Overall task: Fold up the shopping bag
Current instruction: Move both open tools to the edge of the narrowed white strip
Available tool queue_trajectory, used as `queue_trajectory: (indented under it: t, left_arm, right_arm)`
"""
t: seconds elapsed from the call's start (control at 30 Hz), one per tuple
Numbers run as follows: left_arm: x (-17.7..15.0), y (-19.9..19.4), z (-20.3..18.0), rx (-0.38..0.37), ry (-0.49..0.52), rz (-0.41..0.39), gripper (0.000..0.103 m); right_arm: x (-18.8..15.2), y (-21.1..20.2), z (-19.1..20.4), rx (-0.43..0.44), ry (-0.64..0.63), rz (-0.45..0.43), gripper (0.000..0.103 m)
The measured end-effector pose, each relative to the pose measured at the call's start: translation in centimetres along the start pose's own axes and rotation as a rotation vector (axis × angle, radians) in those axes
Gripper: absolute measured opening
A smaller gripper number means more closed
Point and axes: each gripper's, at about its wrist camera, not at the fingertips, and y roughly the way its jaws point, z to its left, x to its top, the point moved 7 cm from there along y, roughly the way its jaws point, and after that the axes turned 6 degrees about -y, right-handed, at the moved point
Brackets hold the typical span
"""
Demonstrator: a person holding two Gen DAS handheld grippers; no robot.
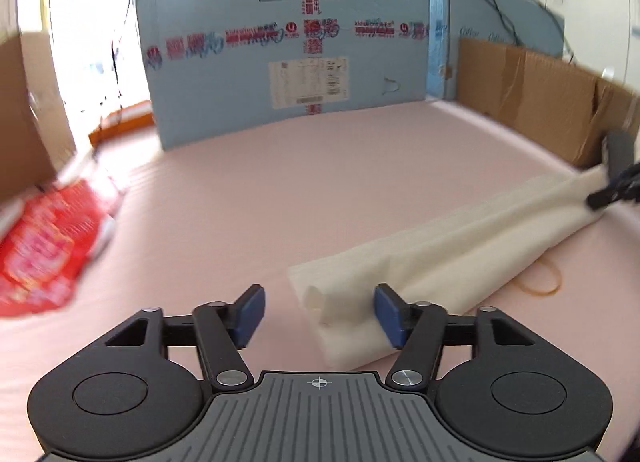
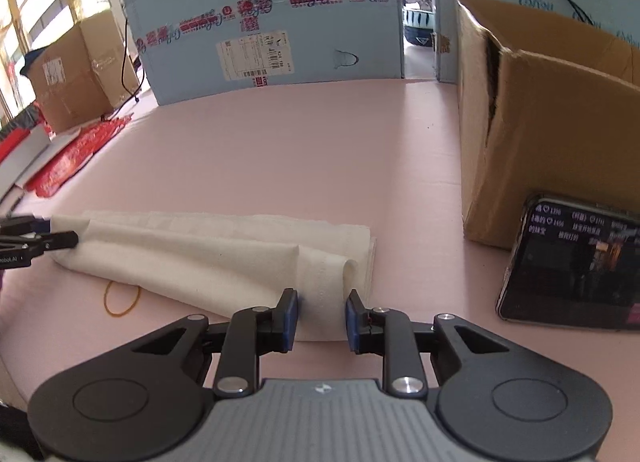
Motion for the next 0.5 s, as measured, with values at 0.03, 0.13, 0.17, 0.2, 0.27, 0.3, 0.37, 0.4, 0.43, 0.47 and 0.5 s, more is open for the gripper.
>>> queue_trajectory:
  t: [0.03,0.13,0.17,0.2,0.27,0.3,0.37,0.4,0.43,0.47,0.5]
  left_arm:
    - [0.7,-0.8,-0.3,-0.005,0.007,-0.044,0.064]
    - [3.0,-3.4,-2.1,-0.045,0.038,-0.197,0.064]
    - [3.6,-3.6,-3.0,-0.074,0.049,-0.222,0.064]
    - [4.0,-3.6,-4.0,-0.109,0.061,-0.239,0.064]
    - [4.4,-2.3,-6.4,-0.196,0.104,-0.212,0.043]
    - [4.3,-1.4,-7.4,-0.222,0.125,-0.183,0.038]
    - [3.4,1.1,-8.9,-0.263,0.164,-0.096,0.035]
    - [2.9,2.0,-9.2,-0.27,0.17,-0.059,0.035]
    - [2.4,2.5,-9.3,-0.275,0.168,-0.032,0.035]
    - [1.9,3.0,-9.2,-0.283,0.157,-0.008,0.035]
    - [1.7,3.0,-9.1,-0.29,0.142,-0.003,0.035]
  right_arm:
    - [0.1,0.0,0.3,-0.015,-0.028,0.0,0.027]
    - [0.1,-0.1,0.6,-0.03,-0.055,-0.002,0.027]
    - [0.0,-0.1,0.6,-0.03,-0.058,-0.005,0.027]
    - [0.0,-0.1,0.6,-0.029,-0.062,-0.007,0.027]
    - [-0.1,-0.1,0.8,-0.03,-0.068,-0.014,0.027]
    - [-0.1,-0.1,0.8,-0.033,-0.071,-0.019,0.028]
    - [-0.2,-0.1,0.9,-0.042,-0.074,-0.031,0.029]
    - [-0.3,-0.2,0.9,-0.047,-0.073,-0.037,0.03]
    - [-0.5,-0.3,0.9,-0.056,-0.067,-0.046,0.034]
    - [-0.7,-0.5,0.8,-0.068,-0.058,-0.054,0.038]
    - [-1.0,-0.8,0.6,-0.08,-0.05,-0.063,0.04]
